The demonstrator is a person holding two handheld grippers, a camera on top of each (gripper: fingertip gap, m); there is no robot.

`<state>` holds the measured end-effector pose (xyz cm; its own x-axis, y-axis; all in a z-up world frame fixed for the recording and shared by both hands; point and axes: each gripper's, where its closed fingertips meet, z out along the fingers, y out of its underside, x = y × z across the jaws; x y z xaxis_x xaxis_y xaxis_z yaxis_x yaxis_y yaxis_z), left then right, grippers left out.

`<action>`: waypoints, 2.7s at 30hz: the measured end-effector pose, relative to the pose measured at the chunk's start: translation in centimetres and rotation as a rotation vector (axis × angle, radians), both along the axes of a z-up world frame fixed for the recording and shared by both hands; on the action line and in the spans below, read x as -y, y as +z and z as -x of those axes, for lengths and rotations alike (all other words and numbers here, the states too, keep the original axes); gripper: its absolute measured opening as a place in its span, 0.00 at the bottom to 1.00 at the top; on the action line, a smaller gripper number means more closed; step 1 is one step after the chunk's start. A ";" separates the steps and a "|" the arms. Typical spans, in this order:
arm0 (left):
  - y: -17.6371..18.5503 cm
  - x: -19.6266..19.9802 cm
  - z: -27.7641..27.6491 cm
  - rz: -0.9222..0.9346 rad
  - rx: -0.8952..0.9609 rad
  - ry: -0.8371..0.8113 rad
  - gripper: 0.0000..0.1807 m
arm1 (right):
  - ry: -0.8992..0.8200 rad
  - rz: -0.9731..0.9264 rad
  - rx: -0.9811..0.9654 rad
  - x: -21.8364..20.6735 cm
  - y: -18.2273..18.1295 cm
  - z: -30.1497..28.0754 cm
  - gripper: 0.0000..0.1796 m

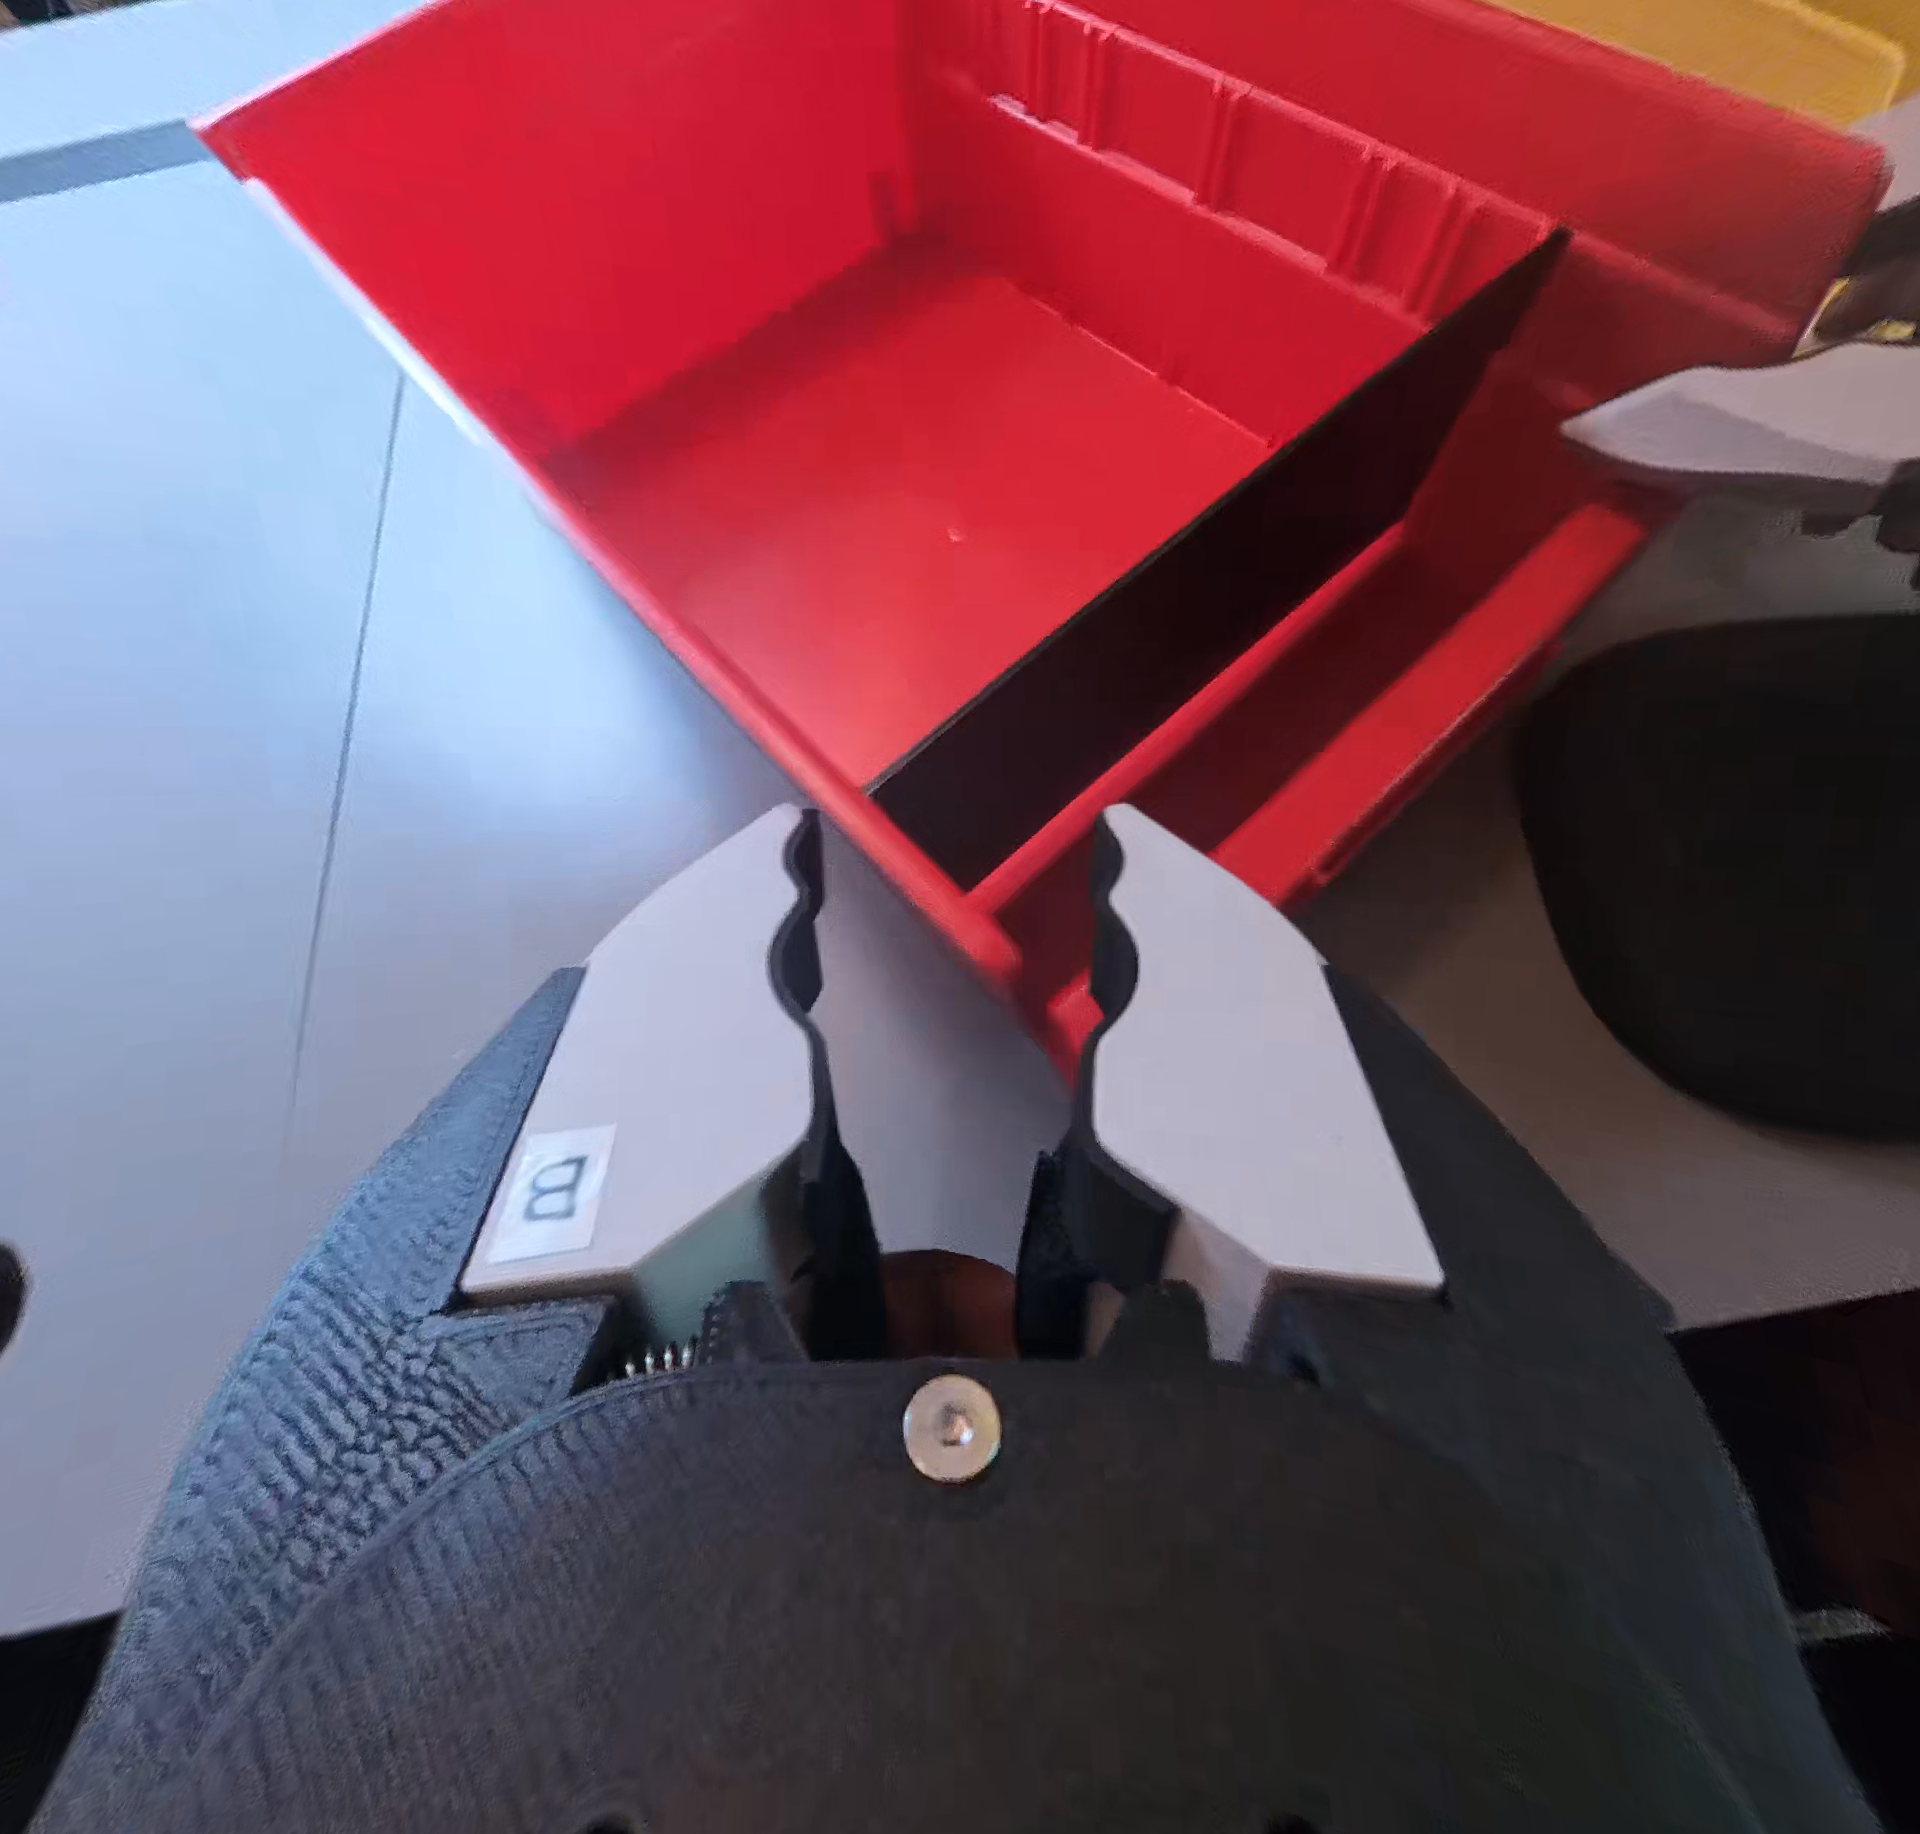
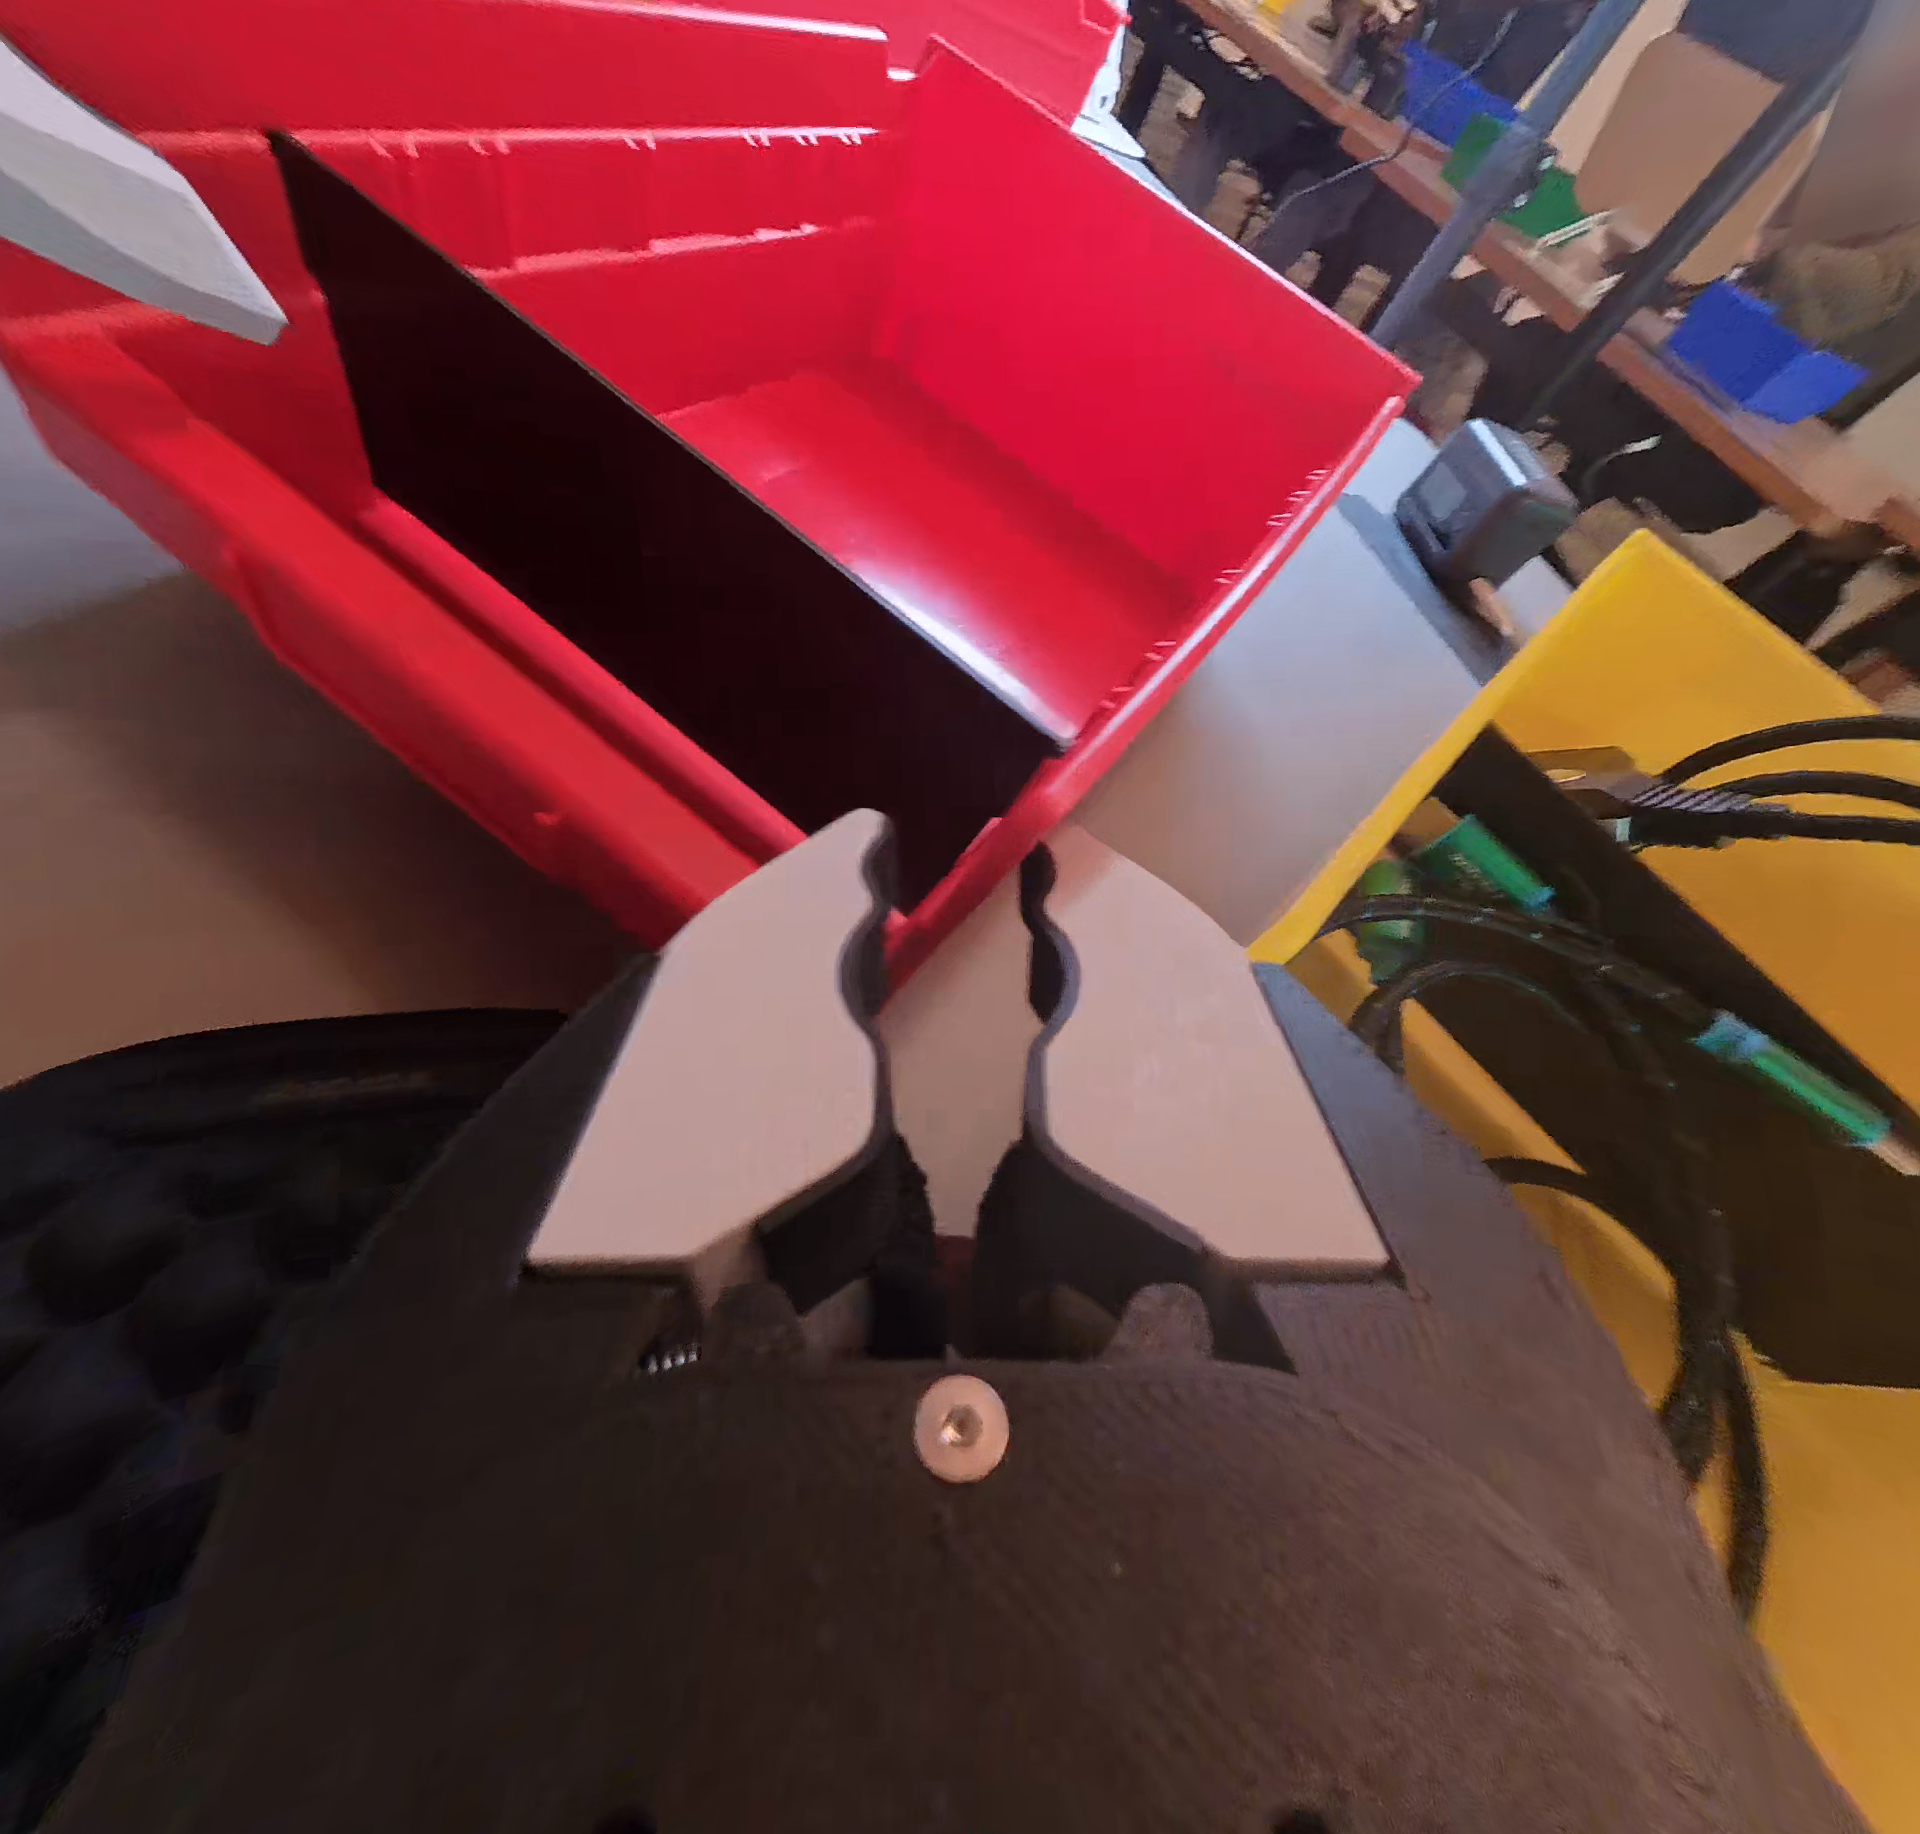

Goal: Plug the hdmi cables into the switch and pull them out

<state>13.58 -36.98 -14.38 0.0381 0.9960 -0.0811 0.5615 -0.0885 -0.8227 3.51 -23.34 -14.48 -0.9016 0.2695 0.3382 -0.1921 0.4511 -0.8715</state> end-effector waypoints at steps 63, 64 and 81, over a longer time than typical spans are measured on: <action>-3.0 -25.6 17.5 1.039 -0.075 -0.591 0.34 | -0.214 -0.628 -0.387 -39.7 -3.2 4.4 0.25; -3.7 -24.7 17.7 1.074 -0.031 -0.595 0.27 | -0.227 -0.674 -0.405 -39.7 -3.6 5.0 0.23; -4.7 -10.9 13.2 0.918 0.114 -0.450 0.20 | -0.540 -0.874 -0.394 -50.7 -3.8 9.3 0.19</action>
